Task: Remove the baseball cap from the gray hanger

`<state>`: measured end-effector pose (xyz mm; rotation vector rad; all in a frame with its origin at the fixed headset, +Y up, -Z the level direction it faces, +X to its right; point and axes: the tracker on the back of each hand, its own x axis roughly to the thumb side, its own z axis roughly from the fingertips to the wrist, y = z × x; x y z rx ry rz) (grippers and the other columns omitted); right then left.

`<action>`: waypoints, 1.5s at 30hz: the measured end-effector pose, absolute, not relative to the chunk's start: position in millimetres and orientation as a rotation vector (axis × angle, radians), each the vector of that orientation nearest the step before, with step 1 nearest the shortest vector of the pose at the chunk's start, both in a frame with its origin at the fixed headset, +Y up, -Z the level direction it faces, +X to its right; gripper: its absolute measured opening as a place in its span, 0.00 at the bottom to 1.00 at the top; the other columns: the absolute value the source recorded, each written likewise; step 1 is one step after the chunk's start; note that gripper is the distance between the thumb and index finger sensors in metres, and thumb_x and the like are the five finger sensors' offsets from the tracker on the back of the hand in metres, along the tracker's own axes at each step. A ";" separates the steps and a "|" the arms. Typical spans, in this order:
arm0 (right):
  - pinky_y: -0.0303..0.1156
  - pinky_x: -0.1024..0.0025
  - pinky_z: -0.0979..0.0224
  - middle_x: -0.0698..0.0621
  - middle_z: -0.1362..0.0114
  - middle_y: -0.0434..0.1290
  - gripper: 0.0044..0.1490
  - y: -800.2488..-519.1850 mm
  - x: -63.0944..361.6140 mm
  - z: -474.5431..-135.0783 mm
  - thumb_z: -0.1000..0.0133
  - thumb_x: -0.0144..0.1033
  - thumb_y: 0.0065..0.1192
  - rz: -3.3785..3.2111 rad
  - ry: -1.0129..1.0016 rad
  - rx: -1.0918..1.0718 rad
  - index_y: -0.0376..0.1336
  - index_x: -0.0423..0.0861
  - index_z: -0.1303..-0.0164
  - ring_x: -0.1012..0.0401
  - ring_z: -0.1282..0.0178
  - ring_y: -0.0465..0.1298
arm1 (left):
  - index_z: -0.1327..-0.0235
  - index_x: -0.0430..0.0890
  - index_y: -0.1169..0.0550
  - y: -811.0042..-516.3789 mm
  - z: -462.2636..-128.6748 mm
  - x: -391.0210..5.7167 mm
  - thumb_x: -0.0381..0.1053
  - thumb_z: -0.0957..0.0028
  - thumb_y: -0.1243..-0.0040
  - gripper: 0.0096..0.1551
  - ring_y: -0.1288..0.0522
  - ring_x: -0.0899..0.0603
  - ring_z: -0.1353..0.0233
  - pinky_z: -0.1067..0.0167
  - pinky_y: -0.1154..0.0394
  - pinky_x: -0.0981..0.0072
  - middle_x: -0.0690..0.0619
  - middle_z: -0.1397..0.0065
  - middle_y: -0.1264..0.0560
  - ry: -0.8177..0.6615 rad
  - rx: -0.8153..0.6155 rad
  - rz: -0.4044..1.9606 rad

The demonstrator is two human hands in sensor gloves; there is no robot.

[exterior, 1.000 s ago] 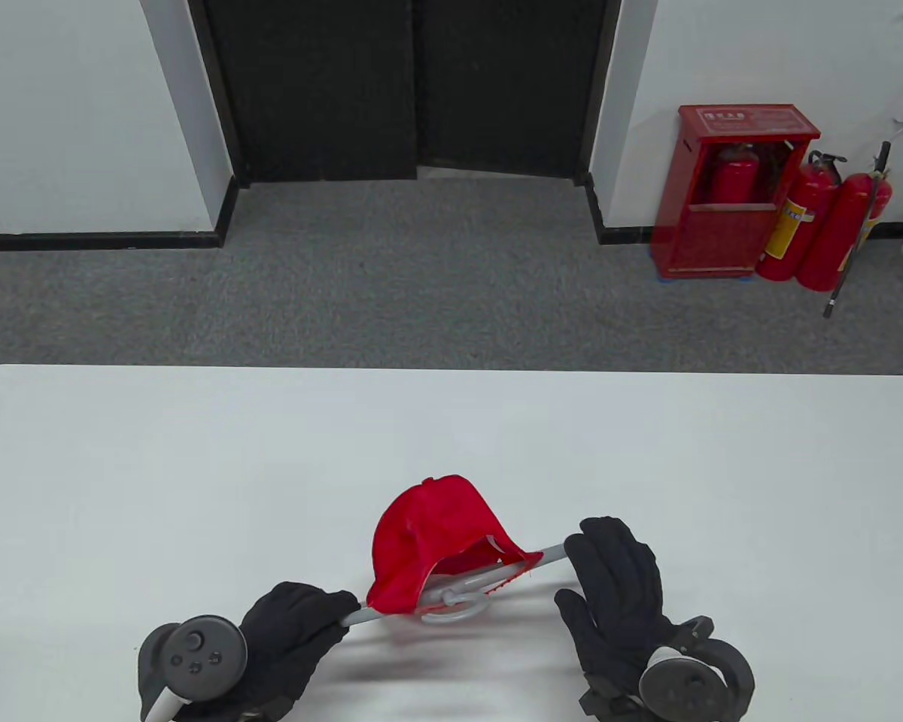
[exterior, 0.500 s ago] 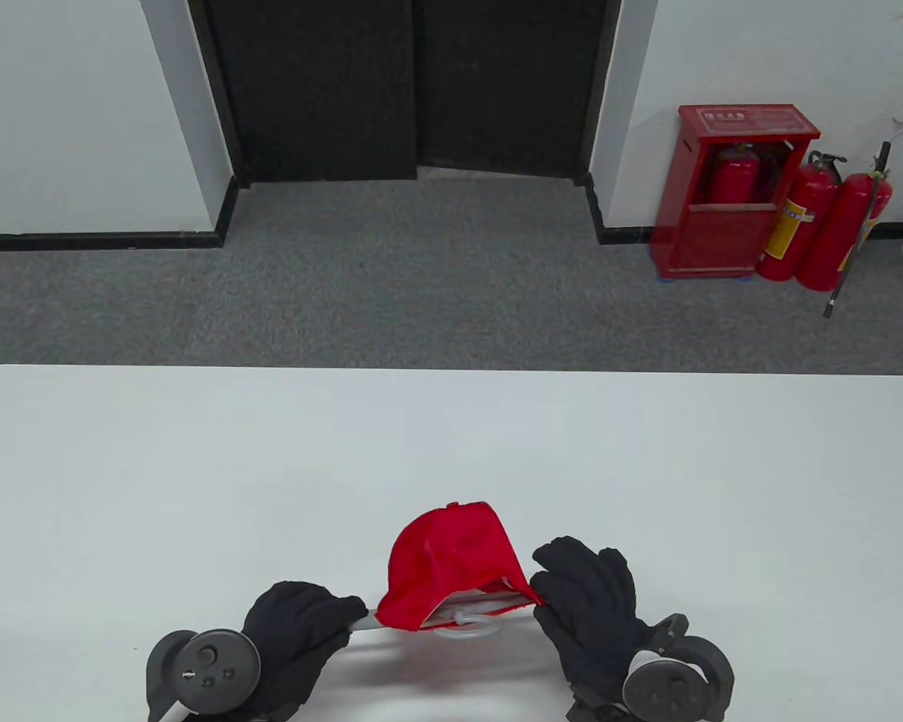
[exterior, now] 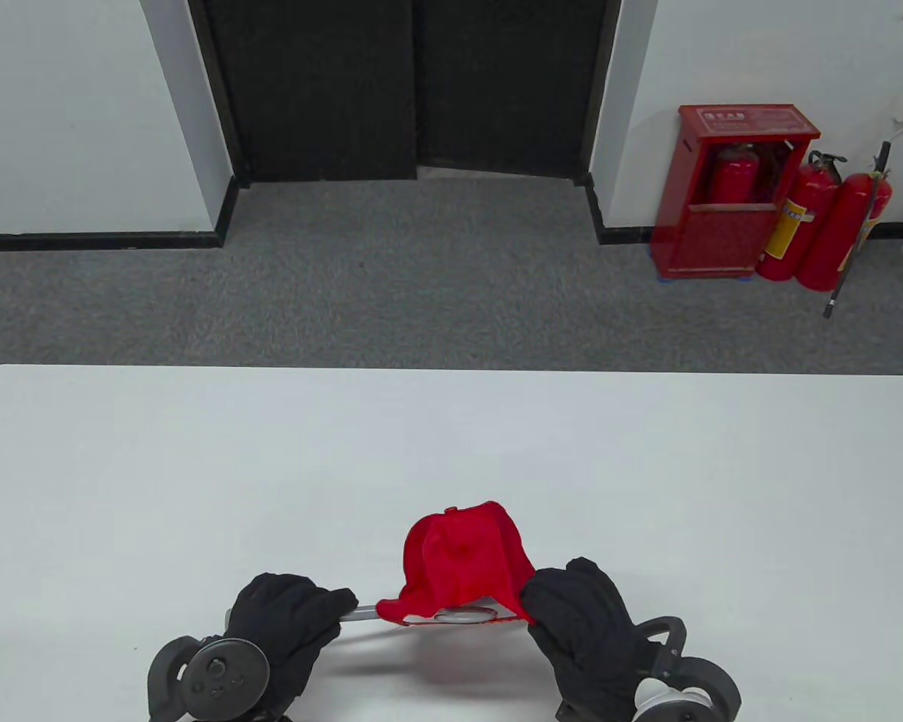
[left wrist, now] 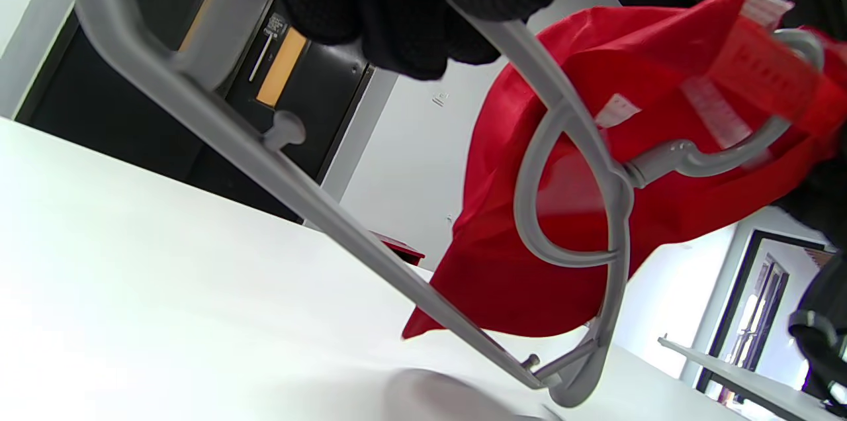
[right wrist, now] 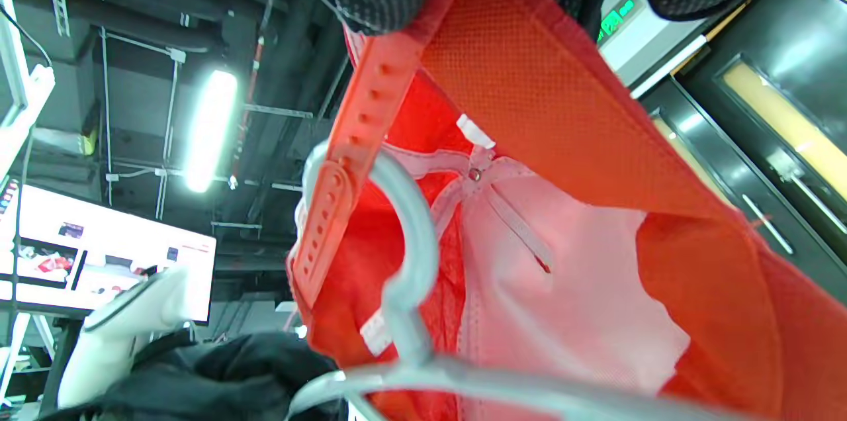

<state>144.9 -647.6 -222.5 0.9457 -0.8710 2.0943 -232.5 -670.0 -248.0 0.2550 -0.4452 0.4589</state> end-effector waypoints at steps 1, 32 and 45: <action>0.64 0.28 0.30 0.40 0.34 0.74 0.24 -645.4 146.1 -221.3 0.41 0.33 0.59 2.088 -0.890 0.940 0.64 0.48 0.33 0.46 0.36 0.76 | 0.32 0.62 0.20 -669.6 -247.7 -232.6 0.51 0.41 0.40 0.23 0.26 0.41 0.27 0.23 0.43 0.29 0.51 0.35 0.18 -0.445 0.259 0.448; 0.70 0.37 0.35 0.39 0.35 0.74 0.24 -671.5 285.6 -253.1 0.39 0.34 0.59 1.601 -0.967 -0.101 0.64 0.46 0.32 0.48 0.44 0.78 | 0.31 0.61 0.21 -662.5 -259.9 -307.2 0.50 0.41 0.40 0.23 0.26 0.41 0.27 0.24 0.44 0.27 0.50 0.35 0.18 -0.142 0.431 0.464; 0.71 0.37 0.34 0.40 0.36 0.77 0.23 -707.2 199.6 -285.4 0.41 0.34 0.64 2.478 -0.727 0.403 0.68 0.47 0.36 0.48 0.43 0.80 | 0.31 0.60 0.21 -663.2 -260.8 -315.5 0.50 0.40 0.40 0.23 0.26 0.41 0.28 0.24 0.45 0.26 0.50 0.35 0.18 -0.049 0.484 0.428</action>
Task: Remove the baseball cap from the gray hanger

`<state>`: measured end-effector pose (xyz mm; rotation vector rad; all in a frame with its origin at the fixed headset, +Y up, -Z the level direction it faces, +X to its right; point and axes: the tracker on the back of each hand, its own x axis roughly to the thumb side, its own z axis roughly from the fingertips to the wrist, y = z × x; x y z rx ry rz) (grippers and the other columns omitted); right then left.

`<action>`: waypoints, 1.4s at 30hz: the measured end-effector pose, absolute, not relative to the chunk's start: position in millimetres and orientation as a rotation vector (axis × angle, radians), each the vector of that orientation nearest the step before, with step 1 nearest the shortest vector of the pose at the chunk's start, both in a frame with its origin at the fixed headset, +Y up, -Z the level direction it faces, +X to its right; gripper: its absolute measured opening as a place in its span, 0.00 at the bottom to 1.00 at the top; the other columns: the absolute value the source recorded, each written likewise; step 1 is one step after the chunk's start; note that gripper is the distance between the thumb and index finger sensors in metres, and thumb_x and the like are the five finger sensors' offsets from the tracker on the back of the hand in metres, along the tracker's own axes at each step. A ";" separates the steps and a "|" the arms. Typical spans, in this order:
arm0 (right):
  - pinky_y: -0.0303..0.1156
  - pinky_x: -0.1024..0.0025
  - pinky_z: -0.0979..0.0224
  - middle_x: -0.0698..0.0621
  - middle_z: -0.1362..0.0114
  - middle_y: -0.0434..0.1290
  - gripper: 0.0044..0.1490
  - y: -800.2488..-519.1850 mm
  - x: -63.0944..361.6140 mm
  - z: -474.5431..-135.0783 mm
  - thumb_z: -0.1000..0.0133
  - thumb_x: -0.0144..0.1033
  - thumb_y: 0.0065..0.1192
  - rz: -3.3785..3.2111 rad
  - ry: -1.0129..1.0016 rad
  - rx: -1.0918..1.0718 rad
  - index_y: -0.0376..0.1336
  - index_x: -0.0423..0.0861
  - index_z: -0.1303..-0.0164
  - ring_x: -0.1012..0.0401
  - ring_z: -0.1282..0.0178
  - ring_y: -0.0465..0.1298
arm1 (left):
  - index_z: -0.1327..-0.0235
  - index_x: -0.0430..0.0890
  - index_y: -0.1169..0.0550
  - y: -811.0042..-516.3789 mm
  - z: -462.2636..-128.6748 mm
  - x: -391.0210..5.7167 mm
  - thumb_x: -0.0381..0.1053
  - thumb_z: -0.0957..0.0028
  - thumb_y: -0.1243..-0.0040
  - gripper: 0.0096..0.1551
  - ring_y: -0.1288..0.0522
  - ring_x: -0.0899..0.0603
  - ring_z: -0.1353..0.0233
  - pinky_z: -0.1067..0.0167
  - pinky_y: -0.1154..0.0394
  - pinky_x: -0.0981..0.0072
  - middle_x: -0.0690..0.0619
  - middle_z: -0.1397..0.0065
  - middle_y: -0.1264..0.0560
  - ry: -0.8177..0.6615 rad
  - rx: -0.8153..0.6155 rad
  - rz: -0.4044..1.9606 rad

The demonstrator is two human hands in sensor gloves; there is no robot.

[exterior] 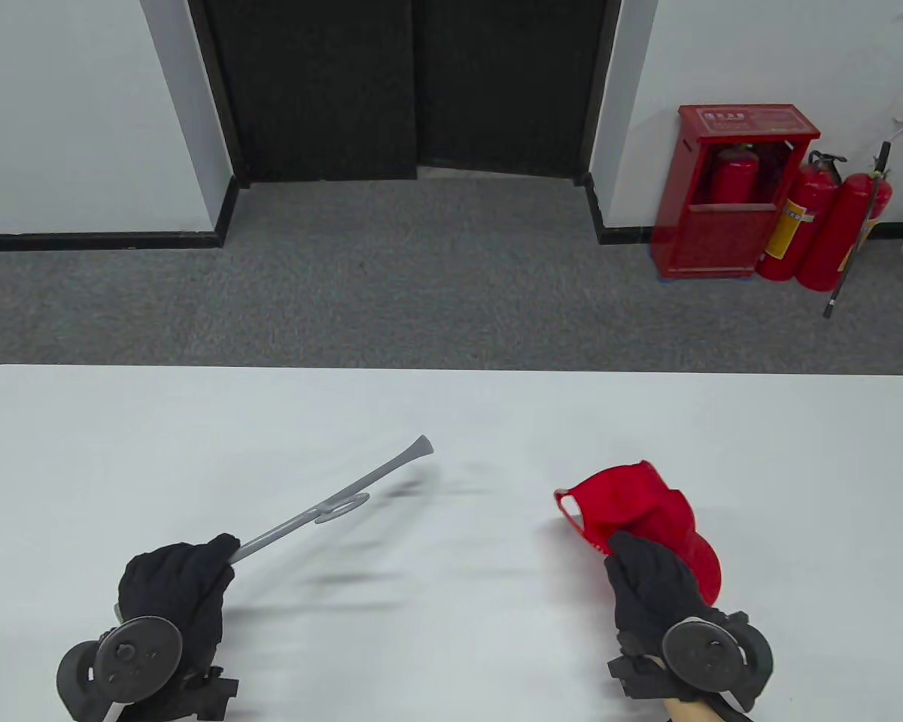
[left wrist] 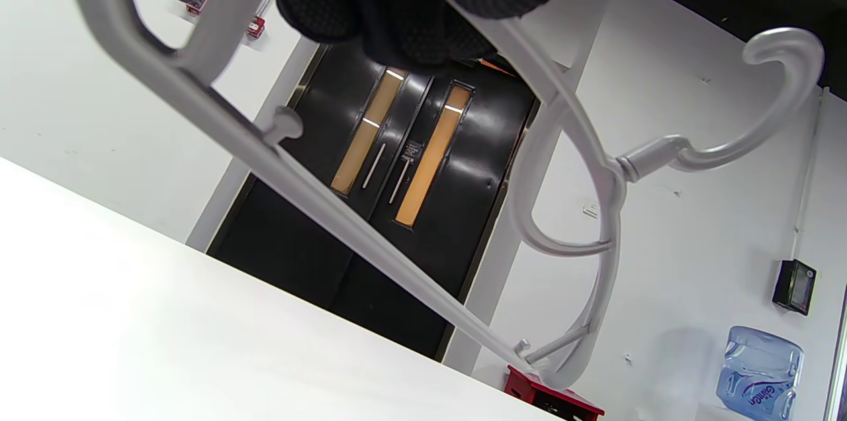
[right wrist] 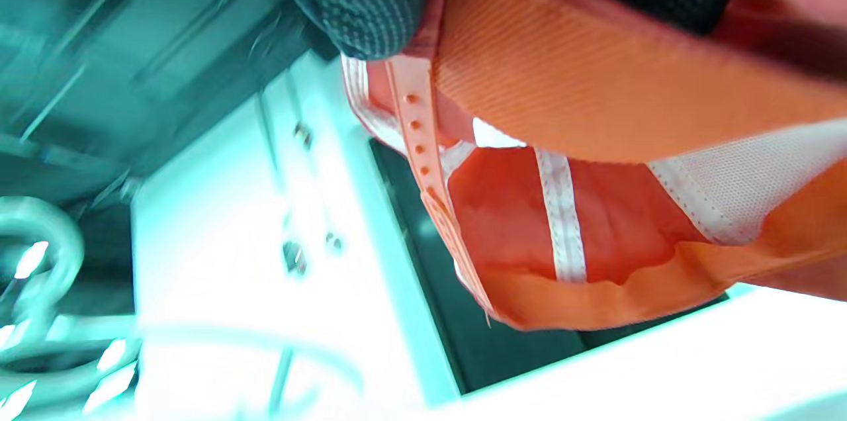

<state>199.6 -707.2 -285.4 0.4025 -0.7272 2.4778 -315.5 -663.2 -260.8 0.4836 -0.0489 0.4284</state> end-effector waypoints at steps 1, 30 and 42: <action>0.71 0.37 0.34 0.40 0.36 0.77 0.23 -711.2 194.2 -287.4 0.41 0.34 0.64 2.507 -0.682 0.422 0.68 0.47 0.36 0.47 0.43 0.80 | 0.31 0.60 0.21 -663.1 -260.8 -315.9 0.50 0.40 0.40 0.23 0.26 0.41 0.28 0.24 0.45 0.26 0.50 0.35 0.18 -0.047 0.486 0.429; 0.66 0.31 0.31 0.37 0.22 0.71 0.31 -714.5 177.1 -294.5 0.38 0.41 0.60 2.626 0.041 0.458 0.65 0.45 0.24 0.40 0.28 0.73 | 0.32 0.60 0.21 -685.0 -276.0 -298.7 0.50 0.41 0.38 0.23 0.25 0.41 0.26 0.24 0.46 0.25 0.51 0.34 0.18 -0.081 0.346 0.304; 0.65 0.29 0.31 0.36 0.23 0.71 0.31 -717.8 185.3 -293.9 0.38 0.41 0.59 2.509 0.064 0.444 0.65 0.44 0.25 0.40 0.29 0.73 | 0.31 0.60 0.20 -727.4 -295.9 -290.8 0.49 0.41 0.34 0.24 0.24 0.41 0.24 0.25 0.42 0.26 0.52 0.32 0.18 -0.103 -0.051 0.310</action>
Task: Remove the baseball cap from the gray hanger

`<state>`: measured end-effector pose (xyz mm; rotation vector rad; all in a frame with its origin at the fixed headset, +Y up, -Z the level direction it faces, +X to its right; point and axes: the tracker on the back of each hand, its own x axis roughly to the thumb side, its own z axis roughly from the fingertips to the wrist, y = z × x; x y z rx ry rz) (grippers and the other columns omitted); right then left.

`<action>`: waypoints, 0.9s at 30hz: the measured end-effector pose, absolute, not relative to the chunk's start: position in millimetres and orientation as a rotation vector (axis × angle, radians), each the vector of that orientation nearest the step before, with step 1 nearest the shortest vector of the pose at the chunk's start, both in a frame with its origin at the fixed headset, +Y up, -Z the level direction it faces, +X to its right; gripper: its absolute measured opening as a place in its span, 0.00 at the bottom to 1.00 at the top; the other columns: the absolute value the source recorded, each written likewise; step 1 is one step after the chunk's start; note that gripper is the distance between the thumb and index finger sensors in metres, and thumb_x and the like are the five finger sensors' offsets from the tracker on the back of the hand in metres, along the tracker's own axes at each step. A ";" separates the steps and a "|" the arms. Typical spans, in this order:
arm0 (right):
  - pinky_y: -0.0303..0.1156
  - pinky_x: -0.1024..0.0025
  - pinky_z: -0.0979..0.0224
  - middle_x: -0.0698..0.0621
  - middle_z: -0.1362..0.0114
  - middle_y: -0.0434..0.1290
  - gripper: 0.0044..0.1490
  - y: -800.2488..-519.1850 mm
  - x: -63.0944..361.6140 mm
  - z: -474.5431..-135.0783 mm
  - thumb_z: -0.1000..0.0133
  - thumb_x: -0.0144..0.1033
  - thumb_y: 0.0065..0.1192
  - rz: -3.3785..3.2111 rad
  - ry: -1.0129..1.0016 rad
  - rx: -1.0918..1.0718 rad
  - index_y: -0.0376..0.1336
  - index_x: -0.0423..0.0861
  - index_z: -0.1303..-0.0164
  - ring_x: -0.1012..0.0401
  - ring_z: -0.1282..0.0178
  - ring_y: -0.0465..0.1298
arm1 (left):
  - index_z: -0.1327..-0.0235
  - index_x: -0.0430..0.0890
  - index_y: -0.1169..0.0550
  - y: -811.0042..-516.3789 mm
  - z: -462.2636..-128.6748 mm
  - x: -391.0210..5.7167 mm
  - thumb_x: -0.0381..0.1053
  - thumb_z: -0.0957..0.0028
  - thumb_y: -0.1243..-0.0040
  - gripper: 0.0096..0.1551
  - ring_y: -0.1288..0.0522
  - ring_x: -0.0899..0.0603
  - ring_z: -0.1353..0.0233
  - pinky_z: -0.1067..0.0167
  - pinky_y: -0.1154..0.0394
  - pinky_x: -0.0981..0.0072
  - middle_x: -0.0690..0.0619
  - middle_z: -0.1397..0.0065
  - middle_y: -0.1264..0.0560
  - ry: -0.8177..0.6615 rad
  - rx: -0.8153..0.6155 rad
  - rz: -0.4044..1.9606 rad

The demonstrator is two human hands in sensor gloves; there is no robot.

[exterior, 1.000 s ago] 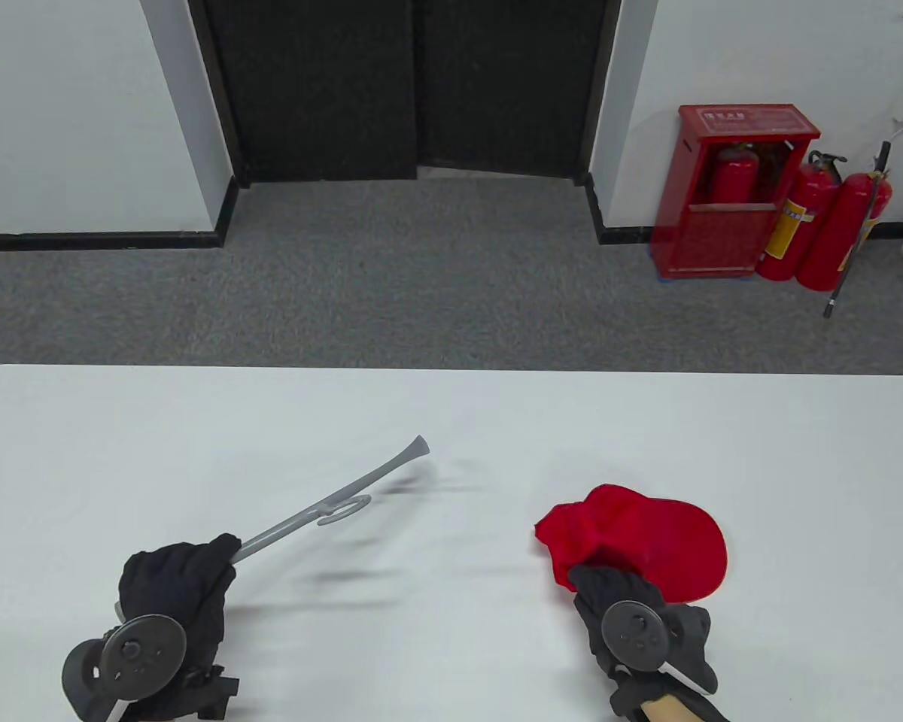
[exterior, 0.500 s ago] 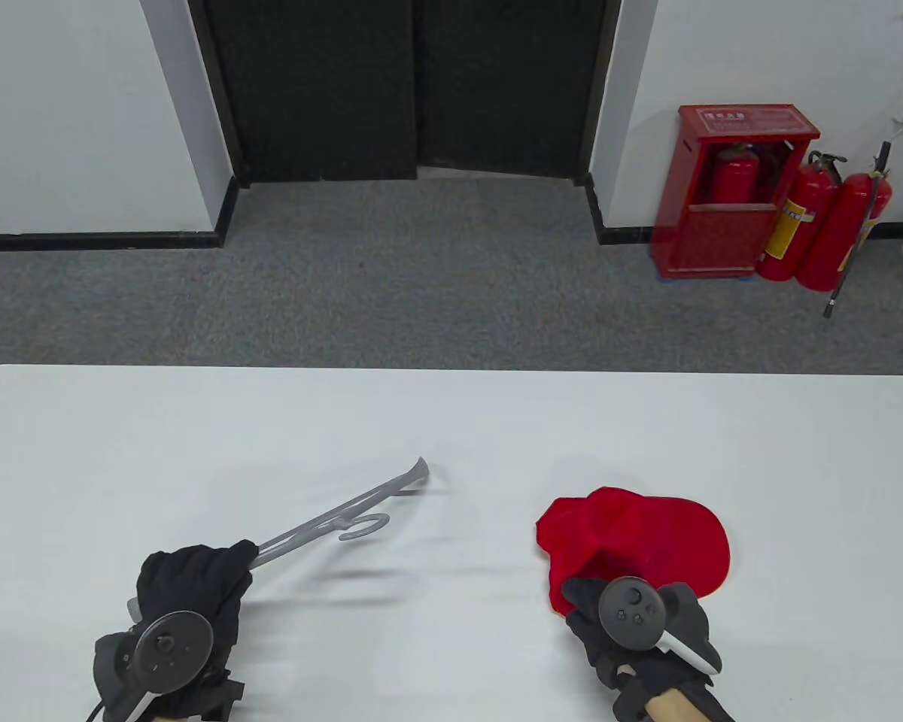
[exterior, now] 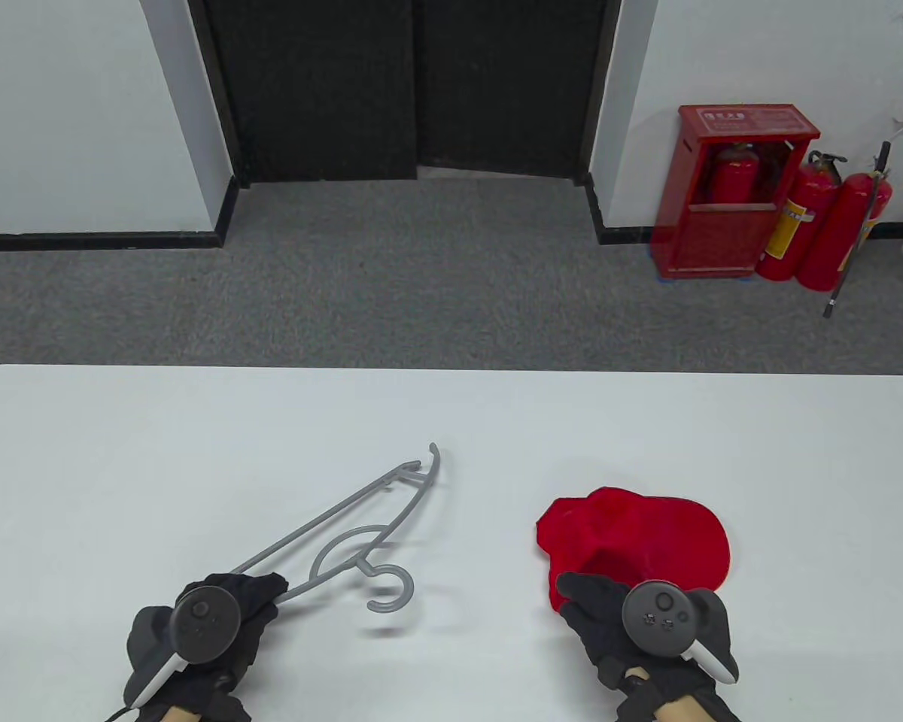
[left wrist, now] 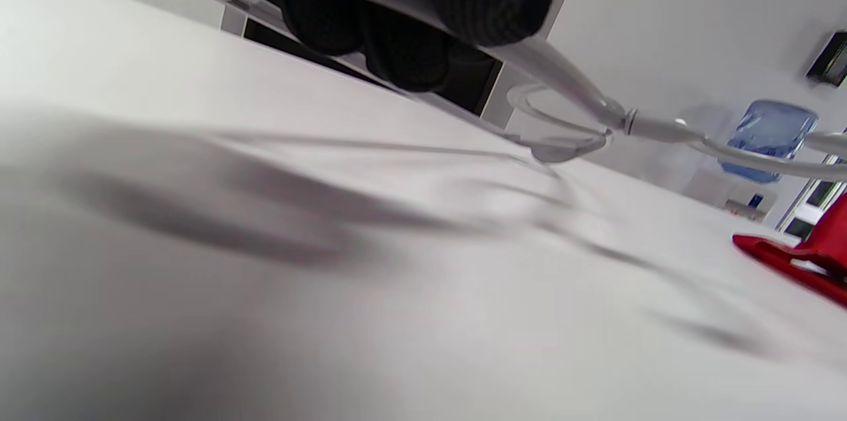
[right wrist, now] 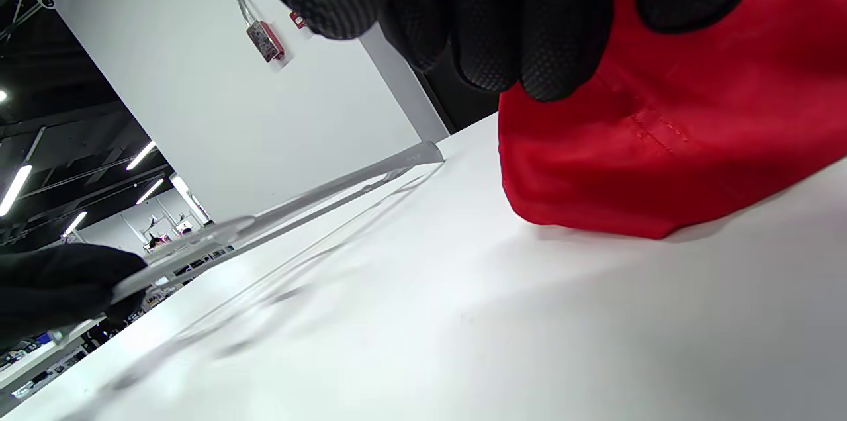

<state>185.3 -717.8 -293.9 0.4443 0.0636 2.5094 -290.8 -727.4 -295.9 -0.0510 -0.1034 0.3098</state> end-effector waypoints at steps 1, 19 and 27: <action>0.65 0.29 0.31 0.36 0.23 0.71 0.31 -717.7 185.2 -294.0 0.38 0.41 0.59 2.510 0.065 0.448 0.65 0.44 0.25 0.40 0.29 0.74 | 0.31 0.60 0.21 -730.4 -297.1 -290.5 0.49 0.41 0.34 0.24 0.24 0.41 0.24 0.25 0.43 0.26 0.53 0.32 0.17 -0.101 -0.075 0.298; 0.65 0.29 0.31 0.35 0.23 0.71 0.32 -718.9 187.0 -294.3 0.37 0.42 0.58 2.467 0.090 0.446 0.65 0.44 0.24 0.39 0.28 0.73 | 0.27 0.61 0.22 -746.6 -305.2 -304.9 0.48 0.37 0.38 0.24 0.29 0.41 0.18 0.24 0.47 0.23 0.53 0.25 0.21 0.050 -0.308 0.165; 0.65 0.28 0.31 0.35 0.23 0.71 0.32 -719.7 187.4 -294.2 0.37 0.43 0.58 2.454 0.105 0.443 0.65 0.43 0.24 0.39 0.28 0.73 | 0.27 0.59 0.22 -733.7 -304.2 -313.6 0.49 0.37 0.40 0.24 0.28 0.37 0.18 0.25 0.42 0.26 0.51 0.20 0.23 0.097 -0.267 0.197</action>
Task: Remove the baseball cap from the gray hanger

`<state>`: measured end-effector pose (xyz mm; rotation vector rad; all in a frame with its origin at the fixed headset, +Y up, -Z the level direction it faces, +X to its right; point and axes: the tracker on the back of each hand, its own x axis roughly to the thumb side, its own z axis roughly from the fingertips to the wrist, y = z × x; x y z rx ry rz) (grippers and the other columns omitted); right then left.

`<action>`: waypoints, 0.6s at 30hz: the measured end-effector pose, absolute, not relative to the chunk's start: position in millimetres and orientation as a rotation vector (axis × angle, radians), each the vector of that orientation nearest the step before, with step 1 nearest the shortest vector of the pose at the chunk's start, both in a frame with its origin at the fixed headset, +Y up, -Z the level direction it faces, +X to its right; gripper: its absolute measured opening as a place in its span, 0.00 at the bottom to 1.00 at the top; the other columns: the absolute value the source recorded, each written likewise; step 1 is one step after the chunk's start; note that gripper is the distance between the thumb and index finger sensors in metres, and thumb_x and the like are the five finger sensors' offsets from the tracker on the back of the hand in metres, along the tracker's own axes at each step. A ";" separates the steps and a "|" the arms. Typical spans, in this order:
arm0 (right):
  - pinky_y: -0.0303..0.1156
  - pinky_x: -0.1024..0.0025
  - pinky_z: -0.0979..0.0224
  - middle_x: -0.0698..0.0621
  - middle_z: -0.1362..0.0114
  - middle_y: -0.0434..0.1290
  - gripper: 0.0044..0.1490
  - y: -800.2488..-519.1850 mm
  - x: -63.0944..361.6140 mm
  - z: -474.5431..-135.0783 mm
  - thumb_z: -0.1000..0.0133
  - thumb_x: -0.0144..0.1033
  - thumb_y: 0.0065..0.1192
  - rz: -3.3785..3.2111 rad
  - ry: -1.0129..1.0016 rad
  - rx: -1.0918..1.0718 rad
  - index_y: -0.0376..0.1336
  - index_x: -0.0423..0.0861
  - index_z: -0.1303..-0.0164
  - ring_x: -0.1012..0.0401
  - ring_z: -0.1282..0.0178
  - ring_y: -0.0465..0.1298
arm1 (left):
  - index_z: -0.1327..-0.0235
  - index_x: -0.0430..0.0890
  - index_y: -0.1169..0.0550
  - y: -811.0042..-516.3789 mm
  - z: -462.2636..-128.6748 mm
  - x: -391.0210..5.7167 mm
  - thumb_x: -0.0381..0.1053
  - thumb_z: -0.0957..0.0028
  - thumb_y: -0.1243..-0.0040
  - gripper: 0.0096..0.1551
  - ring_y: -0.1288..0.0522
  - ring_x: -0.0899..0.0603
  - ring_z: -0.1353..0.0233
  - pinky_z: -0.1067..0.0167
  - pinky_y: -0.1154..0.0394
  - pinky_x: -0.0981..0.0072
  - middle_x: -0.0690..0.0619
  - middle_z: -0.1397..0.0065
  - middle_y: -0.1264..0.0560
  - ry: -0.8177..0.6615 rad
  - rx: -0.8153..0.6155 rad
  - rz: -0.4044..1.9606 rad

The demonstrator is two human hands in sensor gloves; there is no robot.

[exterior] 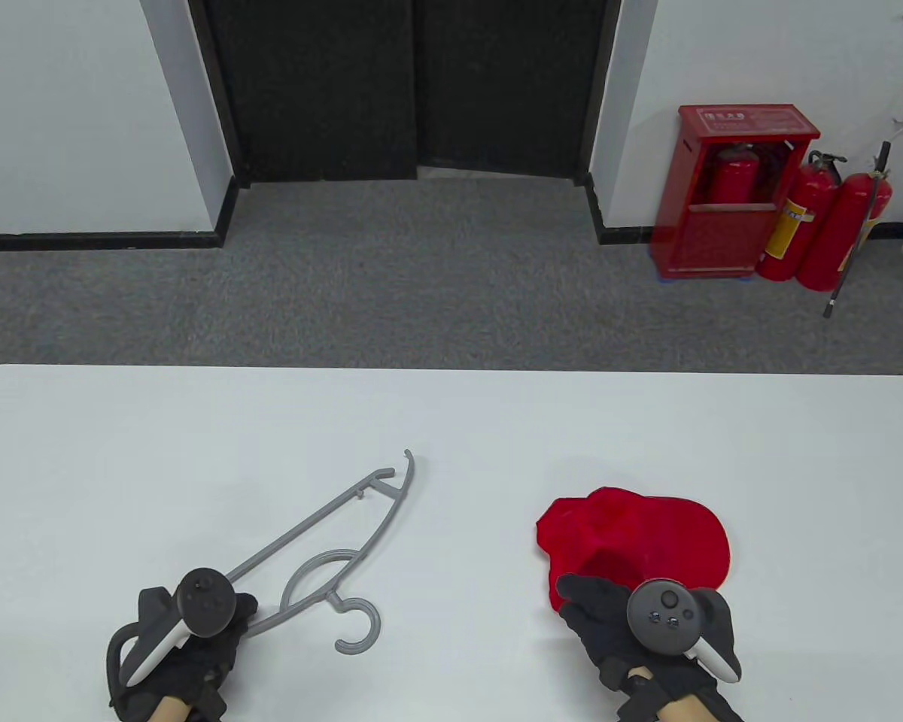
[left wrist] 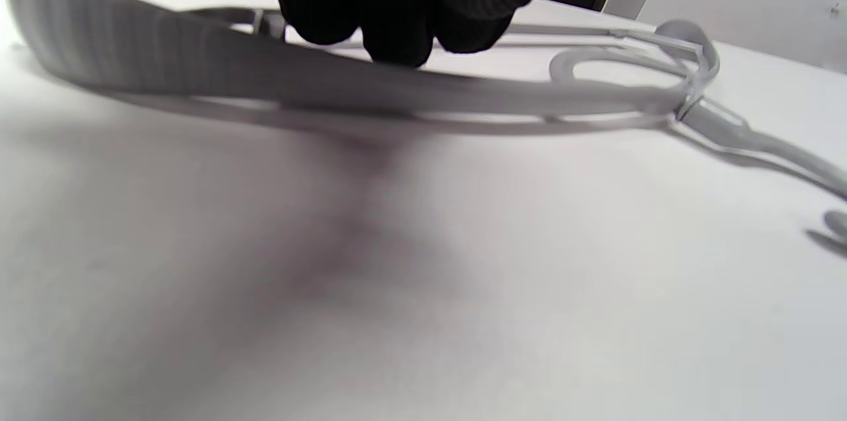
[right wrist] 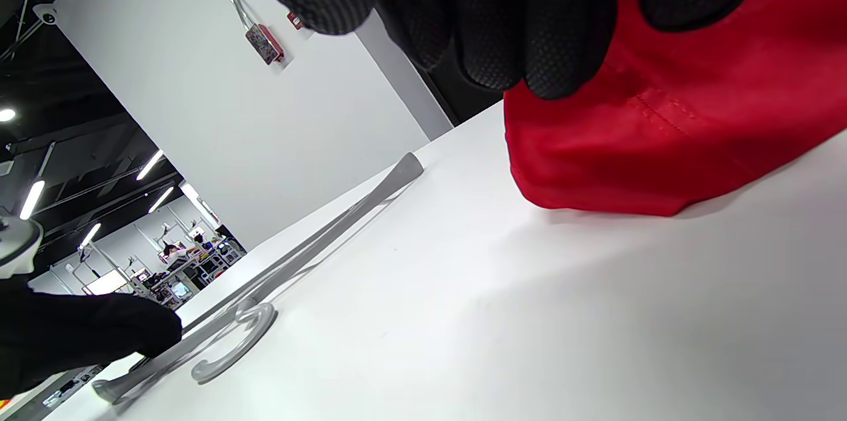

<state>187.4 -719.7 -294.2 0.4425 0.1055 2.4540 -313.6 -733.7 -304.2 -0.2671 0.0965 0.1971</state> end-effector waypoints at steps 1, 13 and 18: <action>0.65 0.28 0.31 0.35 0.22 0.71 0.32 -719.8 187.4 -294.2 0.37 0.43 0.58 2.454 0.106 0.443 0.65 0.43 0.24 0.39 0.29 0.73 | 0.27 0.59 0.22 -731.9 -303.8 -313.9 0.49 0.37 0.40 0.24 0.27 0.37 0.19 0.25 0.42 0.26 0.51 0.20 0.23 0.095 -0.251 0.209; 0.62 0.26 0.30 0.33 0.18 0.64 0.39 -712.4 192.0 -290.0 0.37 0.48 0.53 2.416 -0.073 0.410 0.56 0.42 0.18 0.34 0.22 0.65 | 0.22 0.60 0.27 -683.9 -279.4 -303.2 0.57 0.39 0.41 0.29 0.31 0.38 0.14 0.23 0.41 0.28 0.53 0.15 0.28 -0.228 0.123 0.526; 0.61 0.25 0.30 0.33 0.15 0.59 0.41 -703.4 185.5 -283.4 0.37 0.49 0.52 2.414 -0.220 0.494 0.51 0.43 0.16 0.33 0.20 0.61 | 0.20 0.62 0.30 -671.8 -266.7 -294.3 0.61 0.40 0.45 0.32 0.35 0.37 0.11 0.22 0.44 0.27 0.54 0.11 0.33 -0.281 0.198 0.494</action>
